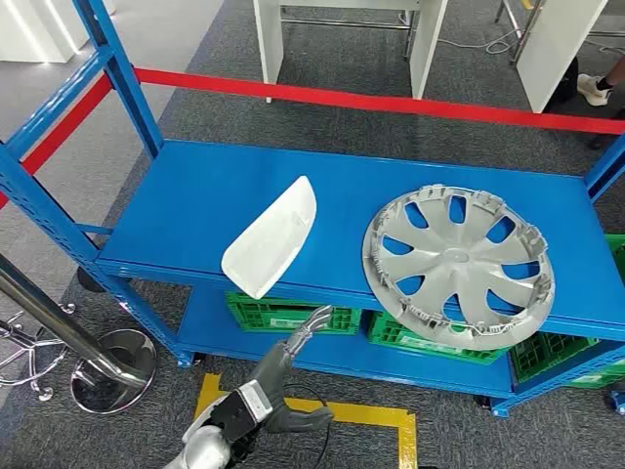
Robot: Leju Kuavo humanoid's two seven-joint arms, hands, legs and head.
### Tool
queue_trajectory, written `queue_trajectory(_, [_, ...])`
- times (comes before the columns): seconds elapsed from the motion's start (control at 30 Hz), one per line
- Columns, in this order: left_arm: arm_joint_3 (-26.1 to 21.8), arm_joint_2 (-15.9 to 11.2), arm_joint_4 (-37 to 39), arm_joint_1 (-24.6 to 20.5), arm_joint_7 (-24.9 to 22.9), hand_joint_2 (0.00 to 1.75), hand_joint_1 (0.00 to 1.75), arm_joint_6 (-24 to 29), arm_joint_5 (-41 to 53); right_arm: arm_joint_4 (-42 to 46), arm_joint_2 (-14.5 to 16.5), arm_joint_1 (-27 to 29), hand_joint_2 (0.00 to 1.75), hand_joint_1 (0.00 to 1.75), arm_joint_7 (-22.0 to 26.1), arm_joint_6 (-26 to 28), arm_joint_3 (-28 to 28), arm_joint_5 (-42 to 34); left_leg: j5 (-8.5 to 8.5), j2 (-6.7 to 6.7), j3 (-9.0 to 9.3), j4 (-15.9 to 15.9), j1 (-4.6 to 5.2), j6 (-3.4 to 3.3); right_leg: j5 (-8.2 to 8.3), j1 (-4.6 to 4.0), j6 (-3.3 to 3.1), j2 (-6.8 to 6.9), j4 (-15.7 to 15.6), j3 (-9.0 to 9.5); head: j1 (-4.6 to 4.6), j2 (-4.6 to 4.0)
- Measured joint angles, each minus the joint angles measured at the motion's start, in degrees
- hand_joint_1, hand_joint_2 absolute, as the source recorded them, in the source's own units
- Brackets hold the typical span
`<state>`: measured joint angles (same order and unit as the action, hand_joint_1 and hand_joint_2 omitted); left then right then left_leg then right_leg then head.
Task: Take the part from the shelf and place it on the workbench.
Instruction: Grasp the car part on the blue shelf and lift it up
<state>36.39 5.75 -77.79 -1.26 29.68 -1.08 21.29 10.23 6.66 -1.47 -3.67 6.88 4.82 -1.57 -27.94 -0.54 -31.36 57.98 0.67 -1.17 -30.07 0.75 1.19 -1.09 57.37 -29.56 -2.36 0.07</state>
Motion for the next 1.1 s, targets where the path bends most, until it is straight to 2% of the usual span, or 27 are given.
queue_trajectory(0.2, [-0.6, -2.4, -2.1, 0.0, -1.0, 1.75, 0.0, 2.7, 1.0, 0.0, -0.4, 0.1, 0.0, 0.0, -0.2, -1.6, -0.2, -0.1, 0.0, 0.0, 0.0, 0.0, -0.01, 0.0, 0.0, -0.01, 0.0, -0.01, 0.0, 0.01, 0.0, 0.0])
queue_trajectory(0.4, [-4.6, -5.4, -3.2, 0.3, -3.1, 1.75, 0.0, 9.1, 5.0, 0.0, -0.4, 0.6, 0.0, 0.0, -1.0, -1.3, -1.0, -0.5, 0.01, 0.0, 0.0, 0.0, -0.01, 0.01, 0.0, -0.01, 0.0, 0.0, 0.0, 0.02, 0.0, 0.0])
queue_trajectory(0.7, [-9.9, -7.7, -3.7, 0.5, -8.1, 1.75, 0.0, 16.3, 15.0, 0.0, -0.5, 0.8, 0.0, 0.0, -2.0, -1.2, -1.4, -0.6, 0.01, 0.0, 0.0, 0.0, 0.0, 0.01, 0.0, -0.01, 0.0, -0.01, 0.0, 0.01, 0.01, 0.0])
queue_trajectory(0.93, [-12.0, -9.1, -3.4, -0.3, -11.3, 1.75, 0.0, 18.0, 20.9, 0.0, -0.6, 0.8, 0.0, 0.0, -2.4, -1.3, -1.7, -0.3, 0.02, 0.0, 0.0, 0.0, 0.0, 0.02, 0.0, -0.01, 0.0, -0.01, 0.0, 0.0, 0.0, 0.0])
queue_trajectory(1.1, [-12.5, -9.7, -0.4, -3.4, -13.9, 1.75, 0.0, 19.5, 27.3, 0.0, -0.8, 0.7, 0.0, 0.0, -2.8, -1.5, -1.9, 0.2, 0.04, 0.0, 0.0, 0.0, 0.0, 0.0, 0.0, -0.01, 0.0, 0.0, 0.0, 0.01, 0.01, 0.0])
